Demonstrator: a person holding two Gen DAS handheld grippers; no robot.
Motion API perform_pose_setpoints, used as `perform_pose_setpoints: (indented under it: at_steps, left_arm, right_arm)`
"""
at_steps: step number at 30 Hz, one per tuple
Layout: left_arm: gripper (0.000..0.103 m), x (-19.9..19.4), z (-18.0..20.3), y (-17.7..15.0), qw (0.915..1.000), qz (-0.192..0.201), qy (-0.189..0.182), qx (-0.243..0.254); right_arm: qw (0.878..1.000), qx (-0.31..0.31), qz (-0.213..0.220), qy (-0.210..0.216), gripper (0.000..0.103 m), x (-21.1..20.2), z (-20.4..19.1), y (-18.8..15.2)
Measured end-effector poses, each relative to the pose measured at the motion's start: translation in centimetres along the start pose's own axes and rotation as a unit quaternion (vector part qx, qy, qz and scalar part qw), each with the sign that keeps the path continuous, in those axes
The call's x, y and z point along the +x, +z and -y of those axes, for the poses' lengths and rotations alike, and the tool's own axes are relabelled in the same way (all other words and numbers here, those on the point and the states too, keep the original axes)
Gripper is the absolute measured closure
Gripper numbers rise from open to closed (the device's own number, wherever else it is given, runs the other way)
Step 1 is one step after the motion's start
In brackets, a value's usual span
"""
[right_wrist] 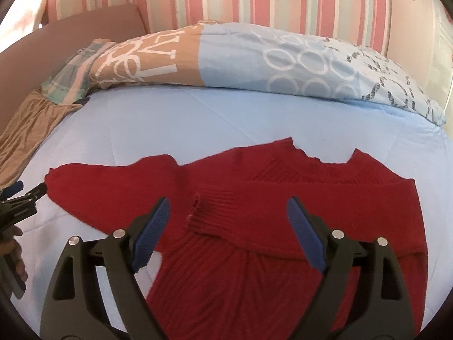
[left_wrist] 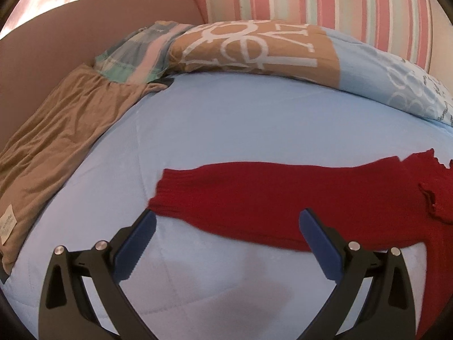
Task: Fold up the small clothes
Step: 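Reach the left gripper to the other sleeve cuff and grasp it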
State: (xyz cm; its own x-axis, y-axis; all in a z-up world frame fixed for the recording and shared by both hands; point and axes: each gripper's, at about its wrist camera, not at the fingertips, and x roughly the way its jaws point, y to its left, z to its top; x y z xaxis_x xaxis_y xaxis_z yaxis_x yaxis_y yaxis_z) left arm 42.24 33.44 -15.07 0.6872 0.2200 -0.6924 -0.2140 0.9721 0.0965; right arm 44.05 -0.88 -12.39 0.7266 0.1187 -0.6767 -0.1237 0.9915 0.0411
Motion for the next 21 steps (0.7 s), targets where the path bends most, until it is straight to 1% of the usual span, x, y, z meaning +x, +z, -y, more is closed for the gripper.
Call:
perform_pose_setpoints:
  at_steps: [4, 9, 13, 15, 21]
  left_arm:
    - [0.002, 1.0, -2.0, -0.1, 0.9998, -0.005, -0.012, -0.016]
    - [0.002, 2.0, -3.5, 0.1, 0.9997, -0.008, -0.016, -0.015]
    - [0.002, 3.1, -4.6, 0.1, 0.9994, -0.021, -0.021, -0.019]
    - [0.002, 4.0, -4.7, 0.1, 0.9992, -0.032, -0.02, -0.016]
    - [0.002, 7.7, -4.6, 0.0, 0.9963, -0.082, -0.015, -0.022]
  right_arm:
    - [1.0, -0.007, 0.001, 0.001, 0.013, -0.4, -0.4, -0.2]
    - [1.0, -0.013, -0.003, 0.004, 0.012, -0.6, -0.3, -0.7]
    - [1.0, -0.015, -0.008, 0.007, 0.012, -0.5, -0.3, -1.2]
    - [1.0, -0.012, -0.009, 0.009, 0.012, -0.5, -0.3, -1.4]
    - [1.0, -0.018, -0.01, 0.013, 0.01, -0.3, -0.6, -1.5]
